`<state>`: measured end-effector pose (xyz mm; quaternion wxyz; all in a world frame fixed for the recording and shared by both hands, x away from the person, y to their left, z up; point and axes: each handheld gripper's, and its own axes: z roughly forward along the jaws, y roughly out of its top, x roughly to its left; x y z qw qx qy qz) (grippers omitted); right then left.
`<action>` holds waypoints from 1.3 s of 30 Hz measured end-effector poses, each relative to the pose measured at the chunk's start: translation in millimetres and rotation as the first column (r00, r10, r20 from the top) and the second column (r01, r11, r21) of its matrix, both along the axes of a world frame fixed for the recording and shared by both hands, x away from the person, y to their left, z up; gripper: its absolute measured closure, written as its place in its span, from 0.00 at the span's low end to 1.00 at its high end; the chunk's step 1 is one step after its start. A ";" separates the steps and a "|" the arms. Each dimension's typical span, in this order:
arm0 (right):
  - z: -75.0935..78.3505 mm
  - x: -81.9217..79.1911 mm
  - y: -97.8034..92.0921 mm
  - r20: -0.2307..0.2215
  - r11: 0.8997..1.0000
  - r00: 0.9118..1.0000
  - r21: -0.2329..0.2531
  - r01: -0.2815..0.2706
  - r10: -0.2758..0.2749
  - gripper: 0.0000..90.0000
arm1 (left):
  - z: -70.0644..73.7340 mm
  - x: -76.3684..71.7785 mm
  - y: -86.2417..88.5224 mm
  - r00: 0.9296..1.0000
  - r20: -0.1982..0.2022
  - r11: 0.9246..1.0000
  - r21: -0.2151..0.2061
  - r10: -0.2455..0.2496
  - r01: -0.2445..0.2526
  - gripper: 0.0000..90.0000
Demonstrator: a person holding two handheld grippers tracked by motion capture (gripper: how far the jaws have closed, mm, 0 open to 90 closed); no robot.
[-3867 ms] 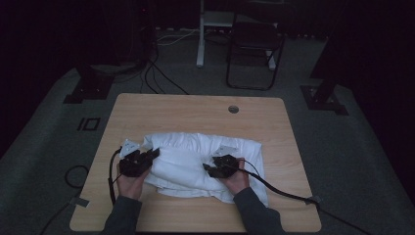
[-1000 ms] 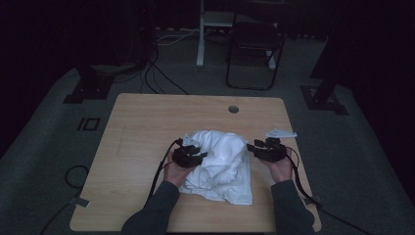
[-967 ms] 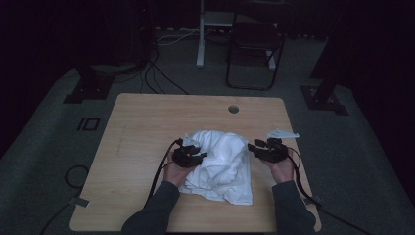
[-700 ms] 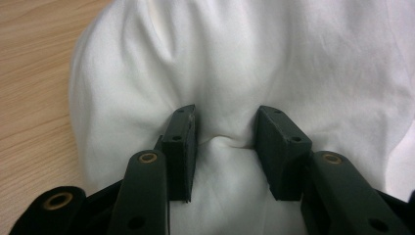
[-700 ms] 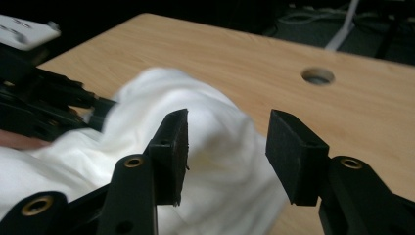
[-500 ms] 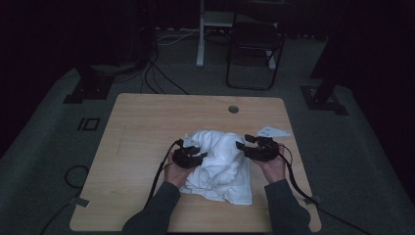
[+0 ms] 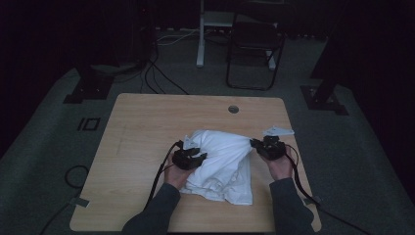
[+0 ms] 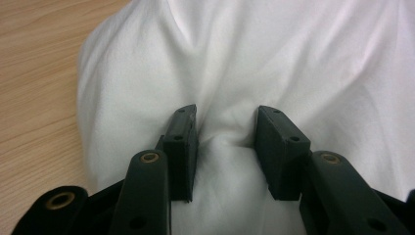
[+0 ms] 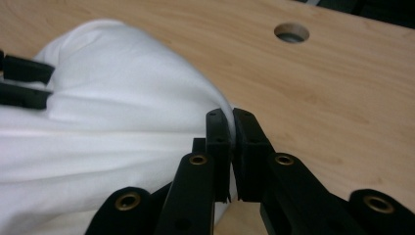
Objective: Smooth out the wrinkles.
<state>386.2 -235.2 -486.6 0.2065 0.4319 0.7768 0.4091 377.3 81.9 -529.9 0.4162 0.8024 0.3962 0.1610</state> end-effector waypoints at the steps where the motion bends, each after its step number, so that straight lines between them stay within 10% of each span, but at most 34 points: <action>1: -0.2 -2.6 0.6 0.011 0.999 1.000 -0.034 0.026 -0.026 0.92 | 0.1 0.0 0.2 1.000 -0.003 1.000 -0.001 0.006 -0.006 0.67; 4: 3.6 -16.5 -4.8 0.052 0.995 0.994 -0.017 0.094 -0.093 0.78 | 0.2 -1.7 0.2 1.000 -0.008 1.000 -0.010 0.026 -0.026 0.67; 8: 6.3 -37.2 5.4 0.053 0.999 0.998 0.049 -0.015 0.013 0.63 | 0.5 -3.4 -1.7 0.999 -0.004 0.999 -0.004 0.041 -0.041 0.67; 14: -15.1 -50.1 43.5 -0.054 0.977 0.982 0.122 -0.175 0.183 0.51 | 0.5 -4.9 -0.8 0.999 -0.004 0.999 -0.020 0.049 -0.049 0.67; 19: -29.9 -49.0 47.9 -0.110 0.979 0.973 0.023 -0.202 0.204 0.98 | 1.5 -6.4 3.4 0.999 -0.010 0.998 -0.046 0.041 -0.041 0.67; 24: -23.5 -56.7 30.5 -0.069 0.986 0.983 0.027 -0.167 0.168 0.98 | 6.5 -10.4 4.4 1.000 -0.013 0.998 -0.057 0.006 -0.007 0.65; 31: -39.7 -53.7 34.8 -0.087 0.984 0.993 -0.149 -0.097 0.084 0.88 | 33.4 -43.3 14.4 0.997 0.072 0.990 -0.130 -0.040 0.049 0.54; 39: -53.5 -47.7 37.5 -0.092 0.983 0.996 -0.181 -0.033 0.017 0.71 | 4.2 -77.2 5.0 0.990 0.092 0.993 -0.034 -0.108 0.111 0.50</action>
